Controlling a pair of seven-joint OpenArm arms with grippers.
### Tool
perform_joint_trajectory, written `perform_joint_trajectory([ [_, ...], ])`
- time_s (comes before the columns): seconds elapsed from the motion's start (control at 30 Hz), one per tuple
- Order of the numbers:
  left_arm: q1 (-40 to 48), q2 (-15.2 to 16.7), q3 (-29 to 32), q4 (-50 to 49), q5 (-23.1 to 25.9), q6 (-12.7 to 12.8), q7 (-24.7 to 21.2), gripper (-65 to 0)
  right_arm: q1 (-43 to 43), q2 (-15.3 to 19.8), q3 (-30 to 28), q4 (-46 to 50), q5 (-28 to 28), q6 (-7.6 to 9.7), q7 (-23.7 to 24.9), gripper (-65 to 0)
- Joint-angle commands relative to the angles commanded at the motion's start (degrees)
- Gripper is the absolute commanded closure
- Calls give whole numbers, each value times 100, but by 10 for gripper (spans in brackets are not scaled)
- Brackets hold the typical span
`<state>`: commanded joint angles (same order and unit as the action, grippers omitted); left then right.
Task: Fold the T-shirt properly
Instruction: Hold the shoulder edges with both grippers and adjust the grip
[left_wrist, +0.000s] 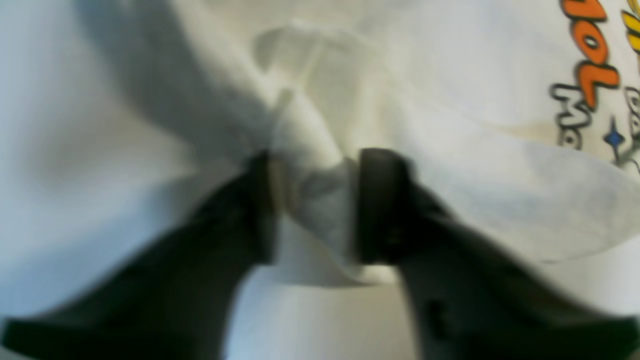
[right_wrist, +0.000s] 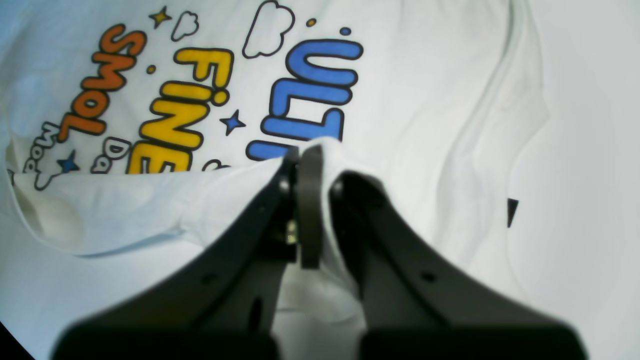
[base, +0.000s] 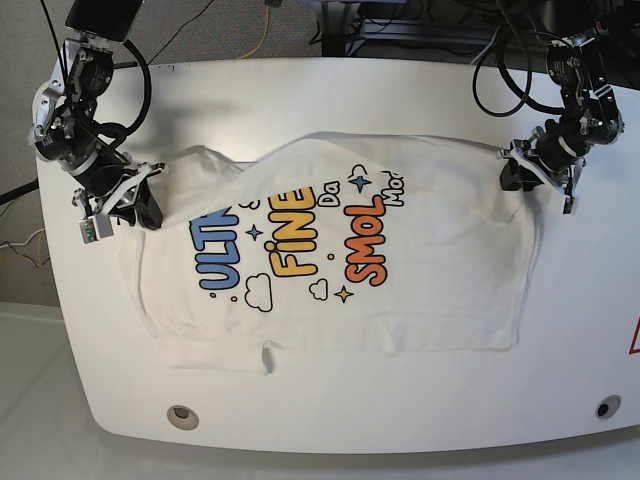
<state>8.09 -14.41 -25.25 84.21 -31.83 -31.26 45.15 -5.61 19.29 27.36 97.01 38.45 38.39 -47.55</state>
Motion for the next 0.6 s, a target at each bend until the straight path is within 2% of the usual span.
perform_joint_trajectory([
  [0.13,-18,-11,-31,-39,28,-35,57,-37,8,-2,-22,2,-23,-4,-12,0],
  [0.17,-51,-22,-27,-79,-2,-102,159,0,1,-5,-11,-3,-41,3,-19,0],
  [0.27,-84,-35,-39,-132,-36,-197,282,0,-14,-3,-5,-12,-60,12,-28,0],
  [0.6,-39,-78,-60,-72,-40,-122,149,0,40,2,33,-5,-78,6,1,0],
])
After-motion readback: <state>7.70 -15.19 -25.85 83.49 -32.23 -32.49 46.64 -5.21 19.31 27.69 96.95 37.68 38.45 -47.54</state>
